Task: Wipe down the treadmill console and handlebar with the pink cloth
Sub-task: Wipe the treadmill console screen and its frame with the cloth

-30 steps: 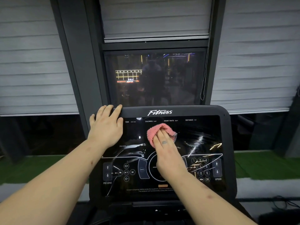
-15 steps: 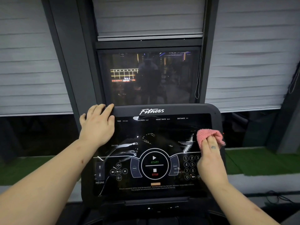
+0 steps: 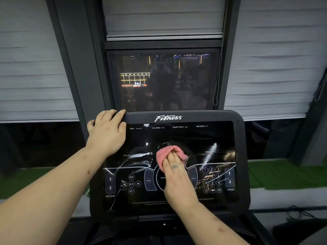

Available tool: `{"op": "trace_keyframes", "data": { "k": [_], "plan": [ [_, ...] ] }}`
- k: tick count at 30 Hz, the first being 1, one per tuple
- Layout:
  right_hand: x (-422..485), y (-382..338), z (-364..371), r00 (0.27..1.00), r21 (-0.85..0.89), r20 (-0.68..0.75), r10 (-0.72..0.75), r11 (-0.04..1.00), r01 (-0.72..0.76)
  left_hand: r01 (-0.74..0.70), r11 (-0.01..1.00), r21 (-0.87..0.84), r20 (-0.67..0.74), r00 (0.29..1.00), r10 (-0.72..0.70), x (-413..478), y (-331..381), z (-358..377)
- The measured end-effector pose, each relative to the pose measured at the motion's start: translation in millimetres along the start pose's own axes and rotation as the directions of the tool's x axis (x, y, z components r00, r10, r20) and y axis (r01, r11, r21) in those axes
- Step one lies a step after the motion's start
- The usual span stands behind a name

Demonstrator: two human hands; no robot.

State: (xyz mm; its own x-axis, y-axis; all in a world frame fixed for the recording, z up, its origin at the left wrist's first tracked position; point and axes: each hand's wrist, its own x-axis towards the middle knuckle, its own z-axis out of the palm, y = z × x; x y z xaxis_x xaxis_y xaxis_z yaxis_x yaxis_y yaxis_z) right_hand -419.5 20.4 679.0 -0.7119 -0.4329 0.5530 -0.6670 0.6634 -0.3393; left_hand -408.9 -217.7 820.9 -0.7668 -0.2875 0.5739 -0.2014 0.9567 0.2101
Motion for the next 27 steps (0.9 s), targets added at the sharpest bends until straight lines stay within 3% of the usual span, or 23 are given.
{"op": "trace_keyframes", "data": {
  "k": [4, 9, 15, 18, 27],
  "plan": [
    [-5.2, 41.8, -20.5, 0.998, -0.074, -0.054, 0.015, 0.997, -0.019, 0.004, 1.000, 0.011, -0.030, 1.000, -0.003, -2.6, 3.3, 1.6],
    [-3.6, 91.8, -54.4, 0.972, -0.084, -0.162, 0.170, 0.979, -0.185, 0.005, 1.000, 0.019, -0.037, 0.999, -0.005, -4.8, 6.8, 5.6],
    [15.8, 90.2, -64.9, 0.919, -0.047, -0.255, 0.299, 0.946, -0.321, -0.003, 1.000, 0.020, -0.020, 1.000, 0.004, -4.4, 4.6, 6.4],
    [33.5, 63.3, -53.9, 0.925, -0.036, -0.258, 0.280, 0.954, -0.299, -0.011, 1.000, 0.025, -0.005, 1.000, 0.011, -4.3, 4.6, 5.9],
    [70.2, -33.9, -2.5, 0.984, -0.120, -0.177, 0.024, 0.992, -0.045, -0.056, 0.996, 0.066, 0.048, 0.997, 0.053, -1.8, -1.7, 1.6]
  ]
}}
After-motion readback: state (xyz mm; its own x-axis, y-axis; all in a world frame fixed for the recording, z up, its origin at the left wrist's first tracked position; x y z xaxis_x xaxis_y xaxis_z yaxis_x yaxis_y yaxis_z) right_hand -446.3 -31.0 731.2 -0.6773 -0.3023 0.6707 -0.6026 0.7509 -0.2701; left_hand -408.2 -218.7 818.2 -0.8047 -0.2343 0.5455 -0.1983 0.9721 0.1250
